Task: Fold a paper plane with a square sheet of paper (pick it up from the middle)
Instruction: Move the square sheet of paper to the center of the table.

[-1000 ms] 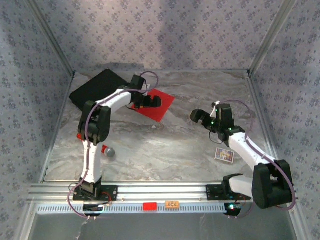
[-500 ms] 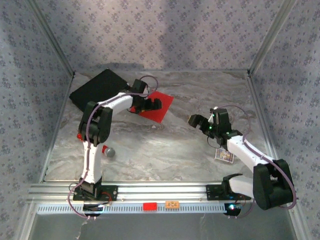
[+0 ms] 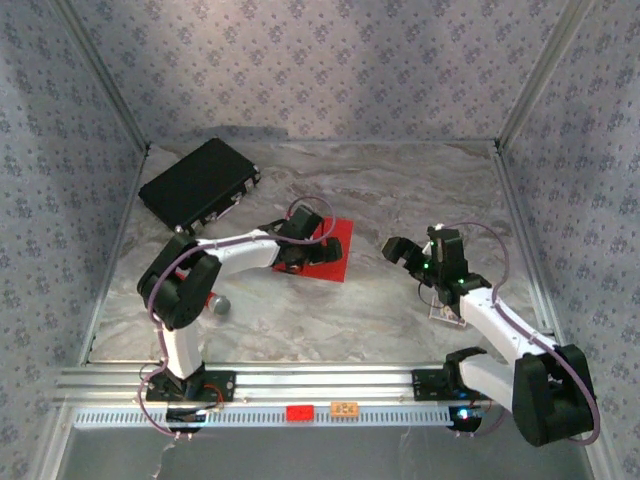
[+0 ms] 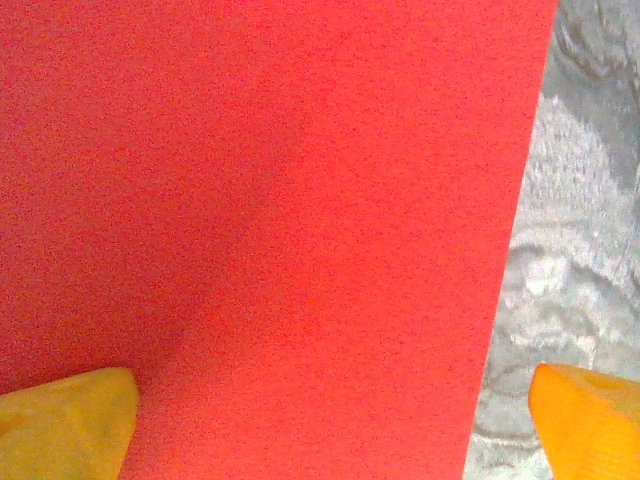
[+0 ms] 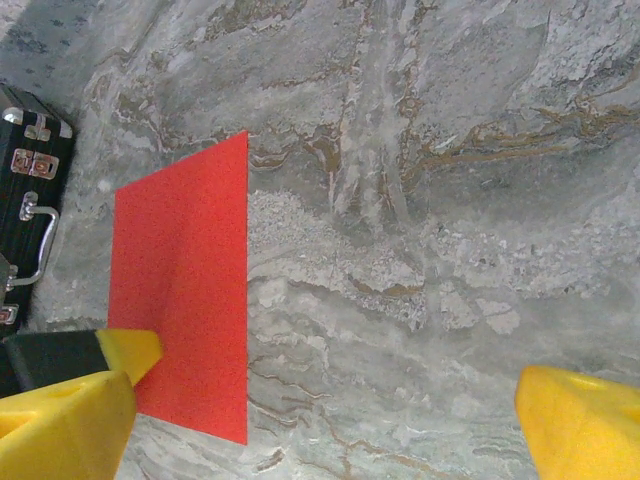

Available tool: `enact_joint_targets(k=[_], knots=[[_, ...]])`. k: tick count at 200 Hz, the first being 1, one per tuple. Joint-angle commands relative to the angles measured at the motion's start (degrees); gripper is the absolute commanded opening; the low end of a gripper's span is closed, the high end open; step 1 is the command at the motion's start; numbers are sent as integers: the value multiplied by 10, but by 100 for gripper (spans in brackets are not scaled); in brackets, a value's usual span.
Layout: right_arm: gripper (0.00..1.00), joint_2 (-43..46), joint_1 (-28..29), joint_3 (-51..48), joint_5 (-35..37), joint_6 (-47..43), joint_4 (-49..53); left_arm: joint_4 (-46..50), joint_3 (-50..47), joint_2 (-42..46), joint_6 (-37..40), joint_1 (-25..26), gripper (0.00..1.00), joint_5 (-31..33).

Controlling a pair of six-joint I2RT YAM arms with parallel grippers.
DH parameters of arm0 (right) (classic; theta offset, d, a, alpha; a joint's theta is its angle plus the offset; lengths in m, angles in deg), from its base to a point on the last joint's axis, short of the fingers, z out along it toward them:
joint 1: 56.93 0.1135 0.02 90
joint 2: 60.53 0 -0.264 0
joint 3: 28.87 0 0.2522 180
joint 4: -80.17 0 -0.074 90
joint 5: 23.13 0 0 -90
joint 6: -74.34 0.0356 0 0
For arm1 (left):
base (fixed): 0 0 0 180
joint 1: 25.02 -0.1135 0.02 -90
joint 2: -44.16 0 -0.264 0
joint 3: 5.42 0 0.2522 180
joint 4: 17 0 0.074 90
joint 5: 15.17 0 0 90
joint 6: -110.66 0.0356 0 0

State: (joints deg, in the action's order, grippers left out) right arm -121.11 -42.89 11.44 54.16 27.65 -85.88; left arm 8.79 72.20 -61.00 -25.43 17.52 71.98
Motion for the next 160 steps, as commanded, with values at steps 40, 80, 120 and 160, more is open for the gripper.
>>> enact_joint_targets(k=[40,80,120,160], knots=[[99,-9,5,2,-15,6,-10,88,117,-31,123,-18,100,-17],[99,-3,5,2,-8,10,0,71,122,-52,117,-37,100,-61],[99,19,5,-6,-15,9,-10,75,119,-65,116,-44,100,-82],[99,86,5,-51,-16,26,-81,76,96,-69,92,-40,100,-87]])
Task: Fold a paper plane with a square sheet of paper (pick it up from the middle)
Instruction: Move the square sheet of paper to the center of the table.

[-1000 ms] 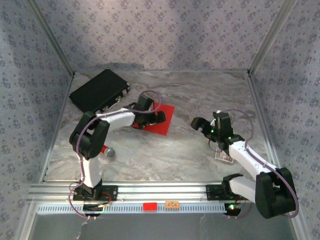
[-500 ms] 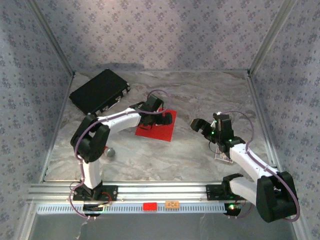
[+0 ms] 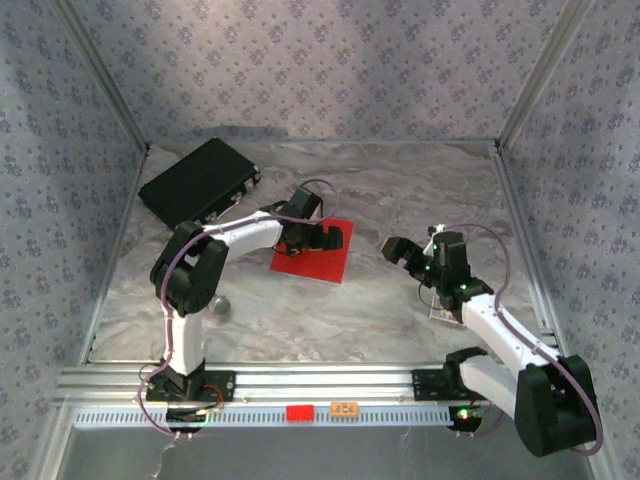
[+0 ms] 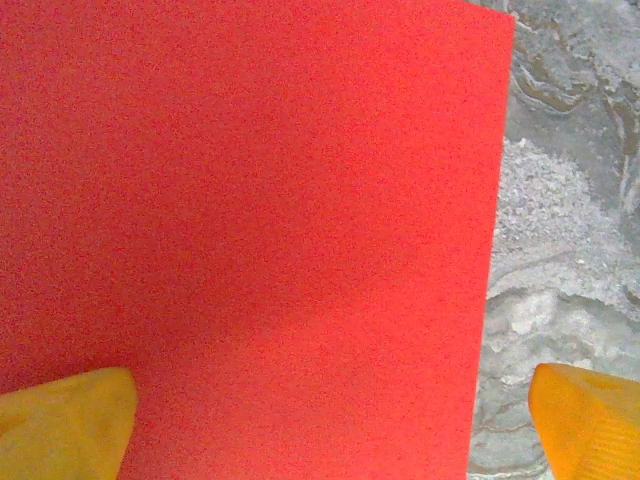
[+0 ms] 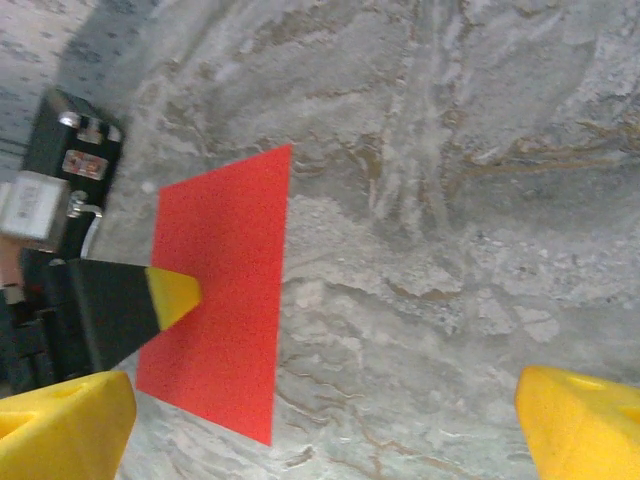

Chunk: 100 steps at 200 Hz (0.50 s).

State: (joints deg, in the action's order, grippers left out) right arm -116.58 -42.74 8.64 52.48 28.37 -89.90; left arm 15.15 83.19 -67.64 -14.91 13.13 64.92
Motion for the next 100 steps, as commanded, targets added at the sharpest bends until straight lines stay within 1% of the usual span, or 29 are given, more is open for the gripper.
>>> enact_joint_targets(k=[1,18,32,62,79,100], knots=[[99,41,3,-23,0,19,-41,13,-14,-3,-14,4,100,-16],[99,67,2,-25,14,21,-18,8,-36,8,-39,11,100,-7],[99,81,0,-15,55,38,38,-3,-64,26,-75,19,100,10],[99,85,-2,-23,39,23,38,-34,-126,71,-165,54,100,58],[99,82,-2,-26,39,21,37,-21,-140,95,-212,87,100,107],[99,81,-3,-28,30,13,34,0,-140,119,-224,118,100,158]])
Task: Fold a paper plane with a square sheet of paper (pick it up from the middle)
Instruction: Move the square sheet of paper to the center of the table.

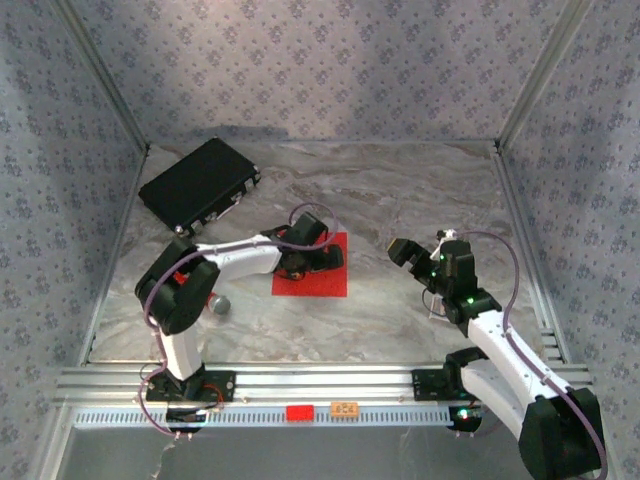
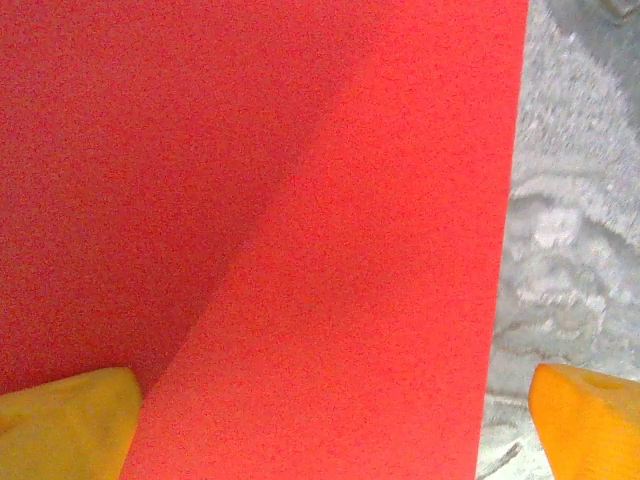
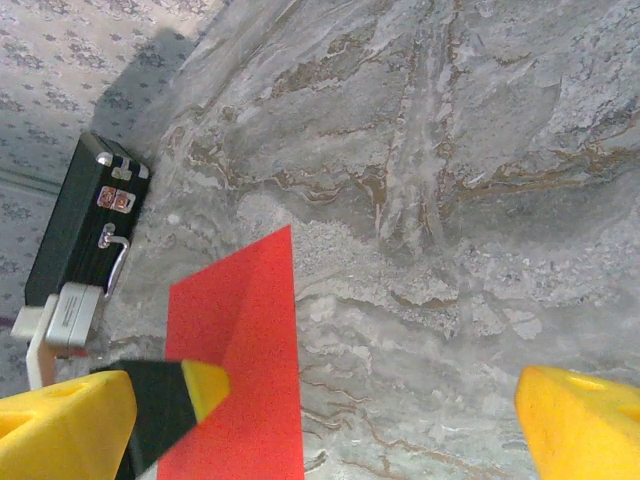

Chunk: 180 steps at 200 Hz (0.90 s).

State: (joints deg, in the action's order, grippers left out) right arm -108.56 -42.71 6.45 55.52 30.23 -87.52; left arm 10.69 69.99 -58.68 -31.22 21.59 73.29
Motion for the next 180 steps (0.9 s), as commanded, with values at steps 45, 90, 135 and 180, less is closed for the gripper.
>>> enact_joint_targets(k=[45,90,135,180], knots=[[99,0,-3,-11,-33,-26,-16,135,58,45,1,40,100,148],[99,-18,-2,3,-42,-35,-7,186,110,1,23,8,100,99],[99,-59,0,35,-46,-51,22,241,184,-62,64,-2,100,79],[99,-67,1,40,-42,-52,25,288,240,-113,92,-10,100,74]])
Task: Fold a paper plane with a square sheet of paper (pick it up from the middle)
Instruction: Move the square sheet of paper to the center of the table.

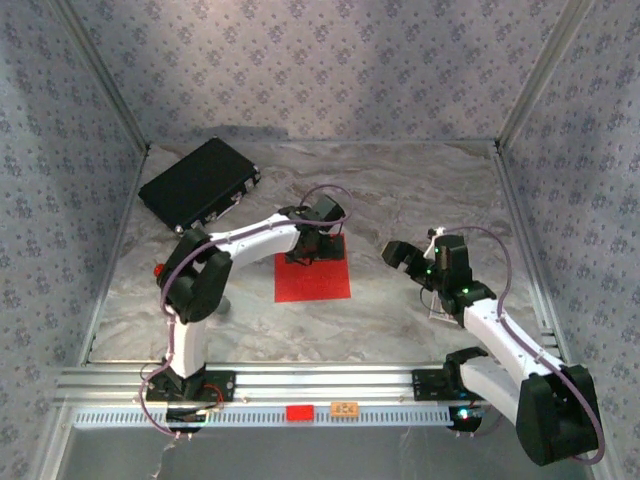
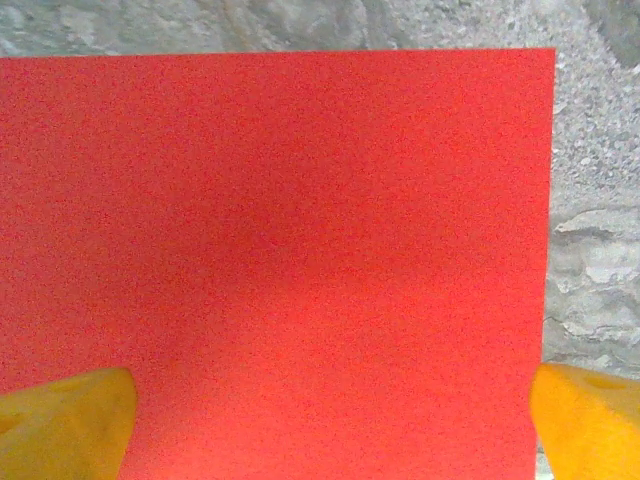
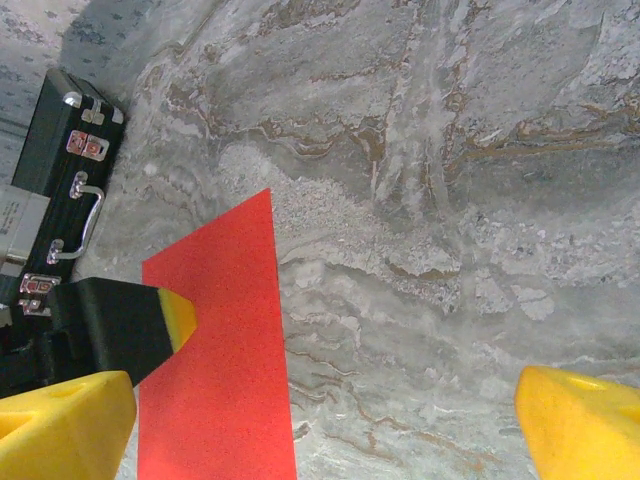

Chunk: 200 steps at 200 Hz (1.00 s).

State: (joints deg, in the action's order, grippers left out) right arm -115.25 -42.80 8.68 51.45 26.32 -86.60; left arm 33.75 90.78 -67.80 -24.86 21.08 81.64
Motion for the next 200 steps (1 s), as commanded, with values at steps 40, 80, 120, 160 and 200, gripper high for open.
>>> enact_joint_targets(k=[40,80,120,160,200], knots=[[99,2,2,18,9,-12,24,84,45,-50,37,-6,100,6],[99,2,1,19,15,-11,29,97,47,-64,35,-7,100,17],[99,2,1,20,16,-8,35,97,47,-79,46,-6,100,-2],[99,9,1,21,17,-6,42,79,19,-76,53,-2,100,-29],[99,15,3,21,17,-6,44,64,-6,-58,83,15,100,-39]])
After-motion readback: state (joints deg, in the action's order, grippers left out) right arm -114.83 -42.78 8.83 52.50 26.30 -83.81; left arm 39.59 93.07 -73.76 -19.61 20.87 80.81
